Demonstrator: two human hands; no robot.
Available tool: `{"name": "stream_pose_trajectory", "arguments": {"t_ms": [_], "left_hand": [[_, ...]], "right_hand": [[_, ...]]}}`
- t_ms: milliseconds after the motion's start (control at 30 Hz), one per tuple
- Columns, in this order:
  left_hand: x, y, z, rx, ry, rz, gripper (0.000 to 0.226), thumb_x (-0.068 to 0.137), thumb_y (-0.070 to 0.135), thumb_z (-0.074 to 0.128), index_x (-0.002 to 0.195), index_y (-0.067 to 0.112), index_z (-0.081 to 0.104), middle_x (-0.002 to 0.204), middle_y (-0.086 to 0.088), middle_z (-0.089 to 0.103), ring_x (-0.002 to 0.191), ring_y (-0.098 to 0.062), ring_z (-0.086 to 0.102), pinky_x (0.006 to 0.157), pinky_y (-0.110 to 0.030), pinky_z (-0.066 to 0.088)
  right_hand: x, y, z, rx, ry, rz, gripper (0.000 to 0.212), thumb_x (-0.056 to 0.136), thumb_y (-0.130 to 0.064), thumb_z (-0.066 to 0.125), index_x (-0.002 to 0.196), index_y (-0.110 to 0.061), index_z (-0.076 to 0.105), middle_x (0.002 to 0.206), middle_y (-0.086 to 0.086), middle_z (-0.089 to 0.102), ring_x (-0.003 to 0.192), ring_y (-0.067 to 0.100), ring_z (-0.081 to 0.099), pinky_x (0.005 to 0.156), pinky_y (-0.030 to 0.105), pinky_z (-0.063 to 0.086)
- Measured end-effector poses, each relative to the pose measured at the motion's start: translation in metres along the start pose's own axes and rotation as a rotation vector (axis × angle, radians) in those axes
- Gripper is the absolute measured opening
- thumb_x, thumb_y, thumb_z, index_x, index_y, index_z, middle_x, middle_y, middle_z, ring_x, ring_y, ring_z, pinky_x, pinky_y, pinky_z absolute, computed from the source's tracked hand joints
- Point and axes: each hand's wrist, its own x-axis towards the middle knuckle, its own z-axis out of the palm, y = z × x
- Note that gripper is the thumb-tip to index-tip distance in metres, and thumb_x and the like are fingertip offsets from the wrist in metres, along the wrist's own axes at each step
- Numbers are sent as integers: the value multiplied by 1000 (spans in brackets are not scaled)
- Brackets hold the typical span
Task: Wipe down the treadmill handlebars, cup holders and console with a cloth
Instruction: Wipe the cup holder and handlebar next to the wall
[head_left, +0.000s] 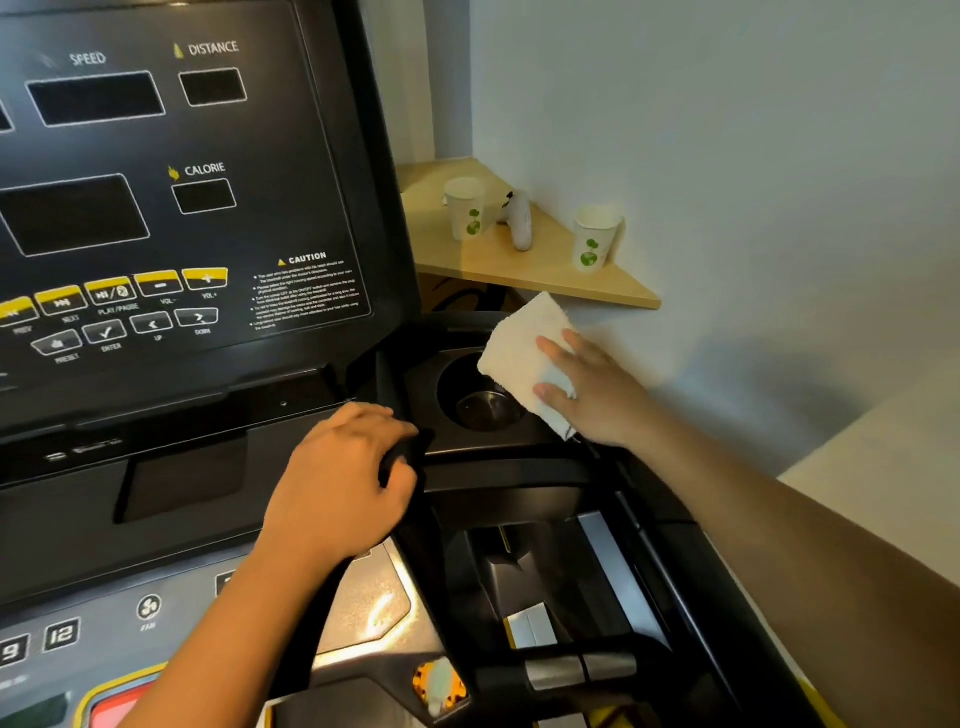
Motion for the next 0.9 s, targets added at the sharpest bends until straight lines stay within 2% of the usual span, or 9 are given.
{"name": "stream_pose_trajectory", "arguments": {"t_ms": [67,200,333,433,600,667,733,833,900], "left_hand": [[0,0,0,-3,-6,9,52,77,38,38,111,18,73,112,-2,71,118,-17,57,95,-34,43],[-7,0,0,27,-12,50,49,79,35,38,108,19,74,109,0,72,122,-16,56,98,-31,36],[-8,0,0,66,-45,103,46,81,35,38,109,22,72,106,7,73,125,-15,55,101,-35,39],[-7,0,0,72,-60,110,47,82,37,38,111,22,72,107,7,73,126,-16,55,100,-39,41],[-6,0,1,73,-68,96,48,82,40,38,111,23,71,107,8,73,126,-17,54,99,-42,43],[-5,1,1,75,-67,96,47,82,40,38,111,23,72,106,8,73,125,-17,55,98,-42,44],[-6,1,1,75,-66,97,47,83,40,38,111,23,72,106,8,73,125,-17,55,98,-41,44],[-8,-1,1,60,-52,79,46,83,39,39,110,23,72,106,9,73,125,-16,55,99,-39,42],[-8,-1,2,52,-32,68,45,83,39,40,110,23,73,105,8,73,124,-15,55,98,-35,40]], "right_hand": [[26,-6,-6,-25,-18,38,64,98,-60,27,153,-39,2,163,-5,-1,149,25,10,117,52,19],[52,-16,-24,-112,-83,108,64,99,-61,17,154,-33,2,163,1,11,148,30,17,116,55,3],[33,-8,-22,-18,-37,51,58,102,-52,24,155,-32,9,164,0,7,146,29,20,117,42,20],[1,1,-16,-10,4,19,55,103,-49,28,154,-33,15,163,-1,12,140,30,33,111,41,29],[-57,16,-14,42,-9,25,56,99,-51,39,151,-32,28,161,-3,18,140,26,35,112,38,31],[-72,10,-16,-70,5,-5,51,98,-44,43,145,-24,41,159,3,27,136,25,39,109,36,36],[-76,-2,-14,-202,51,-40,49,98,-39,40,141,-15,44,159,6,21,142,25,29,113,38,32],[-62,-16,0,-289,67,-127,54,99,-35,33,146,-9,31,163,10,6,150,25,5,120,40,11],[-45,-18,11,-315,85,-195,58,99,-36,31,152,-18,15,162,12,0,150,29,-2,121,47,8]]}}
